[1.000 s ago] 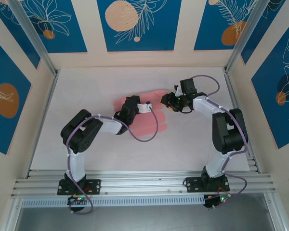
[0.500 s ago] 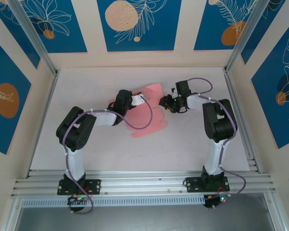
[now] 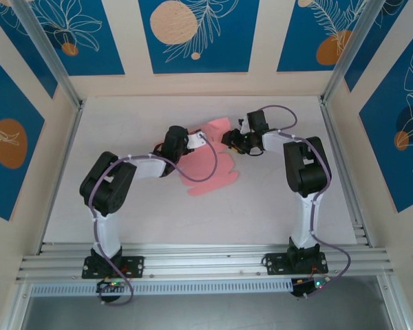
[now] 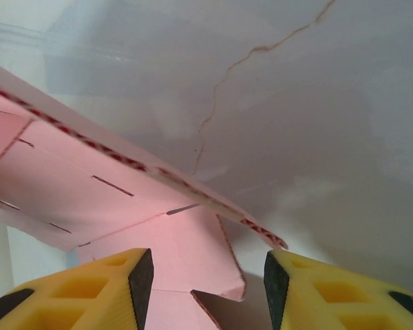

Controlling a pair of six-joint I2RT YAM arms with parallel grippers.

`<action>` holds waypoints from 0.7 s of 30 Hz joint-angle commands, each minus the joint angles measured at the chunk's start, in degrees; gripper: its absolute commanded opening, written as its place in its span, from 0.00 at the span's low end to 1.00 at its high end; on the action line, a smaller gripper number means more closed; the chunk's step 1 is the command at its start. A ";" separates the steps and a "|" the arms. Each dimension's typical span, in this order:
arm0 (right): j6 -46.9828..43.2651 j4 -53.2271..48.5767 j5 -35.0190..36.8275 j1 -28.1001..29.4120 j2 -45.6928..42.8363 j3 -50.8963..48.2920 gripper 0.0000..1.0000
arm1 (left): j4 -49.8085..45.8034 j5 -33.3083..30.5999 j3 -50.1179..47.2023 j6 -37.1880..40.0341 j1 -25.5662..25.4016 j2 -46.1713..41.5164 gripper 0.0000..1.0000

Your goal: Fold the paper box

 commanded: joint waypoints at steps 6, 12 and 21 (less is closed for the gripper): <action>-1.36 1.81 -3.47 1.02 0.34 1.30 0.39 | -0.62 -0.28 1.60 0.33 -0.35 0.67 0.00; -1.64 3.32 -4.54 1.84 -0.32 1.84 0.33 | -0.73 -0.89 1.79 0.34 -1.05 1.10 0.00; 0.14 5.79 -6.42 3.10 -1.07 0.79 0.29 | 0.06 -2.48 2.71 0.35 -2.04 1.97 0.00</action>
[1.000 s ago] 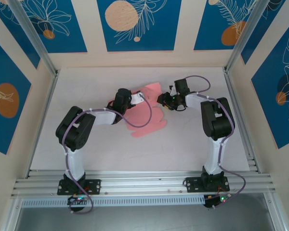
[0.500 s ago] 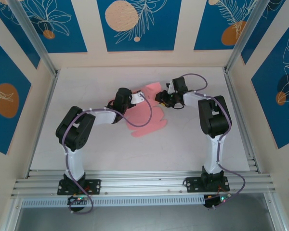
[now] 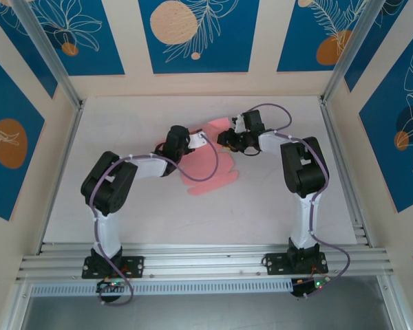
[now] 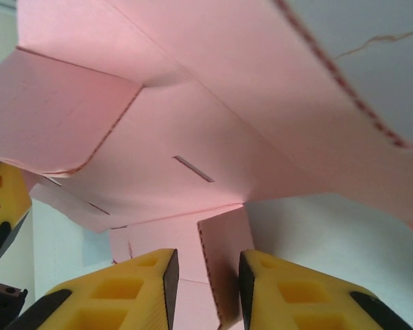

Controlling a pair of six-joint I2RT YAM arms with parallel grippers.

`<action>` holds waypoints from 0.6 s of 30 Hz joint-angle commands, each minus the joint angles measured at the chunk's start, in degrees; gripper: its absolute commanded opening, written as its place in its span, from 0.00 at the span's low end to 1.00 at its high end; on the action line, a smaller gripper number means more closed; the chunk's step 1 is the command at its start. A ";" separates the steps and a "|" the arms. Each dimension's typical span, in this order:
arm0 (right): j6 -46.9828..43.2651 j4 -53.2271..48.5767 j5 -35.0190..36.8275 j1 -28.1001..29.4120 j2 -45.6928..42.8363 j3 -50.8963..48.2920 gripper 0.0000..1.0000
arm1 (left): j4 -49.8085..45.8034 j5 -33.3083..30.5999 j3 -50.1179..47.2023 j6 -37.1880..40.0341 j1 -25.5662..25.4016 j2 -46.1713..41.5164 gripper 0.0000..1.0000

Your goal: Fold the paper box

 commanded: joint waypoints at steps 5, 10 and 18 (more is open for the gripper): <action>1.64 3.32 -2.56 2.09 -0.81 0.01 0.28 | 1.56 -1.96 1.92 0.70 -1.66 1.51 0.00; 3.41 4.87 -2.65 2.41 0.03 -0.97 0.29 | 3.03 -3.10 1.11 1.93 -2.37 1.51 0.00; 5.19 3.80 -2.93 1.22 -0.57 -3.58 0.28 | 8.18 -4.39 -1.65 5.93 -2.71 1.18 0.00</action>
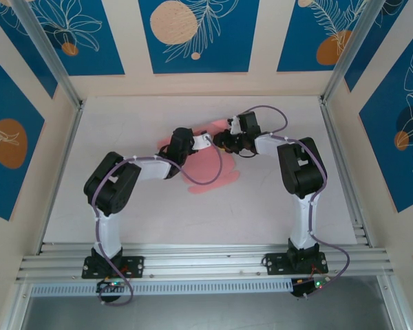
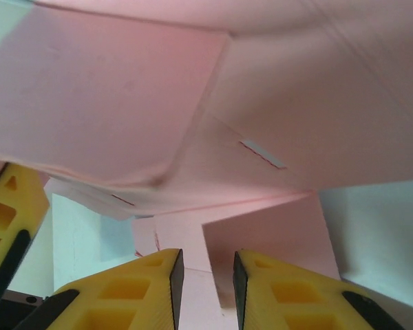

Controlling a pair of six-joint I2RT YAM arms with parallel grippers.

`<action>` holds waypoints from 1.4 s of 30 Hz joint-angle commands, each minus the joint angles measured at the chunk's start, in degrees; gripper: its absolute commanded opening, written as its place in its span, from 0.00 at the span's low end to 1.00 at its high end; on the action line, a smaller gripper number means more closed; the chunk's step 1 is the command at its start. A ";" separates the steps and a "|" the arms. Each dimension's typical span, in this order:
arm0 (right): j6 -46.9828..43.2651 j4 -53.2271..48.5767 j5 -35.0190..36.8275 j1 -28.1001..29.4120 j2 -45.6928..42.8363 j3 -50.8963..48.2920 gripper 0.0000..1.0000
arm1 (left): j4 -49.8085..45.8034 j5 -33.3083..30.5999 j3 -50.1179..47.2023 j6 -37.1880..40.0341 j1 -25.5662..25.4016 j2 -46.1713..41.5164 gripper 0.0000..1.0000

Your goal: Fold the paper box

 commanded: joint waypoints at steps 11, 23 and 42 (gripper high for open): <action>-4.62 -5.93 -3.39 -4.30 -13.12 -6.79 0.30 | 17.83 -0.57 -6.74 9.08 -0.68 1.61 0.00; -8.31 -11.30 -4.21 -13.70 -12.78 -0.92 0.30 | 27.37 0.92 -8.21 14.05 -1.38 5.39 0.00; -7.54 -9.12 -14.69 -11.19 9.76 15.92 0.30 | 27.01 0.52 -7.64 15.02 -1.49 6.97 0.00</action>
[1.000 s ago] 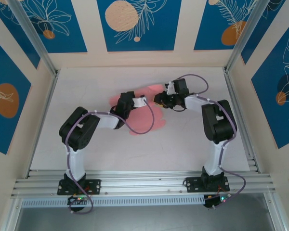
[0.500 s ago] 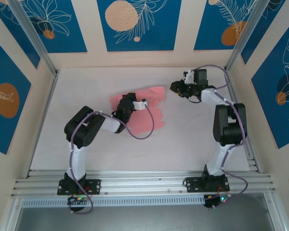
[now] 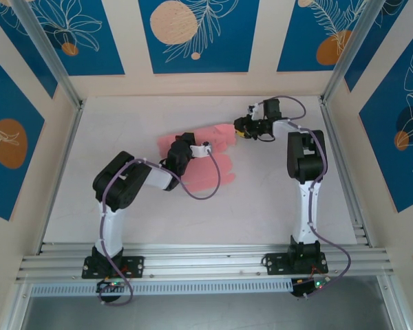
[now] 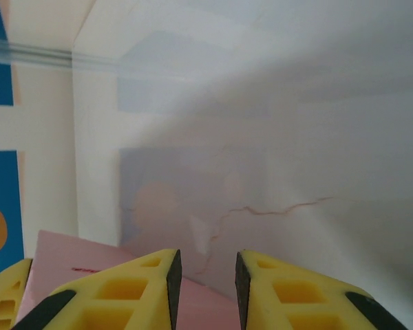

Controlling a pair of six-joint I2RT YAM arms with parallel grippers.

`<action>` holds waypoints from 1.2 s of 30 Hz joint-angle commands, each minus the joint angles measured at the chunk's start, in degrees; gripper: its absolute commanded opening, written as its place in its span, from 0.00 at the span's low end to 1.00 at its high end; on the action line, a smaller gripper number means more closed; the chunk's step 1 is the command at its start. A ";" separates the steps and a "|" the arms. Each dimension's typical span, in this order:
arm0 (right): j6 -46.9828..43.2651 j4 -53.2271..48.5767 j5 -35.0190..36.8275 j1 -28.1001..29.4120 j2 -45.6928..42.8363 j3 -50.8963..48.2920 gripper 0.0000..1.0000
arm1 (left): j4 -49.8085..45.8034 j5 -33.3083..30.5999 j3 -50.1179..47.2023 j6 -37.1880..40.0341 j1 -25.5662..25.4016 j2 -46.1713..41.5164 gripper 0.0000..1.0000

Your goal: Fold the paper box

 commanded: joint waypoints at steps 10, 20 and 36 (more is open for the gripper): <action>-3.61 5.88 -3.48 1.44 -10.66 -15.36 0.30 | 0.89 0.01 1.07 0.57 -0.68 3.03 0.00; -5.25 8.04 -4.07 2.19 -10.04 -16.57 0.35 | 3.47 1.24 -1.71 2.97 -0.90 3.54 0.00; -4.14 2.44 -1.61 -1.20 -2.19 -2.66 0.35 | 7.38 0.21 -3.54 7.01 -1.64 4.40 0.00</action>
